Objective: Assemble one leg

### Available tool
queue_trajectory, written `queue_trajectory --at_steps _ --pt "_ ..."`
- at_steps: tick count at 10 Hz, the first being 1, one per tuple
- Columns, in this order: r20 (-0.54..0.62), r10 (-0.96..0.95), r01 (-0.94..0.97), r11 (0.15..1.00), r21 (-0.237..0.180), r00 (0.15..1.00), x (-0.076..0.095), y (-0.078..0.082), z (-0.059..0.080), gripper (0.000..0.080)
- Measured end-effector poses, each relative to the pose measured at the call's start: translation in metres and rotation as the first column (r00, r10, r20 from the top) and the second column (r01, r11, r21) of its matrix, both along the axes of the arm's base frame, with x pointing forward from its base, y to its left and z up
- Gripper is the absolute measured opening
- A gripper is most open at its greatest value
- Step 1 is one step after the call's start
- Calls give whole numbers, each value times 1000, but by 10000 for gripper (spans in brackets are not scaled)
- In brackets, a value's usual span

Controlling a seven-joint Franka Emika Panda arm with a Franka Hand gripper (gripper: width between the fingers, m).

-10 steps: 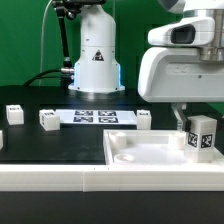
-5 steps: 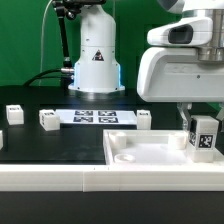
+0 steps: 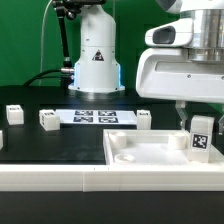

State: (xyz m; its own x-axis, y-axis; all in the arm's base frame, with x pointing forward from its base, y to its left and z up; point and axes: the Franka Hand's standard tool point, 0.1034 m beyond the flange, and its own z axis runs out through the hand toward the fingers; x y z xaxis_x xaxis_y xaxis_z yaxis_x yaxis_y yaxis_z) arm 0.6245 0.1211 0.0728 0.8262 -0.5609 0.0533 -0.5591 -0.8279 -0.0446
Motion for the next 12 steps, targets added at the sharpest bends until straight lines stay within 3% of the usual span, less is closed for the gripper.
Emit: queue_trajectory --at_steps 3,6,7,8,9,10,12 --pt "-16 -381 381 924 13 924 -2 0 0 290" --pt "-33 -502 503 864 38 864 -2 -2 0 291" --pt "-33 -489 490 871 37 872 -2 -2 0 396" --pt "-31 -452 453 891 36 891 -2 -2 0 396" --pt "-28 -402 402 915 34 915 -2 -2 0 548" --pt "-23 -292 293 956 28 956 -2 -2 0 629" --pt "-19 -120 121 992 21 993 -2 0 1 646"
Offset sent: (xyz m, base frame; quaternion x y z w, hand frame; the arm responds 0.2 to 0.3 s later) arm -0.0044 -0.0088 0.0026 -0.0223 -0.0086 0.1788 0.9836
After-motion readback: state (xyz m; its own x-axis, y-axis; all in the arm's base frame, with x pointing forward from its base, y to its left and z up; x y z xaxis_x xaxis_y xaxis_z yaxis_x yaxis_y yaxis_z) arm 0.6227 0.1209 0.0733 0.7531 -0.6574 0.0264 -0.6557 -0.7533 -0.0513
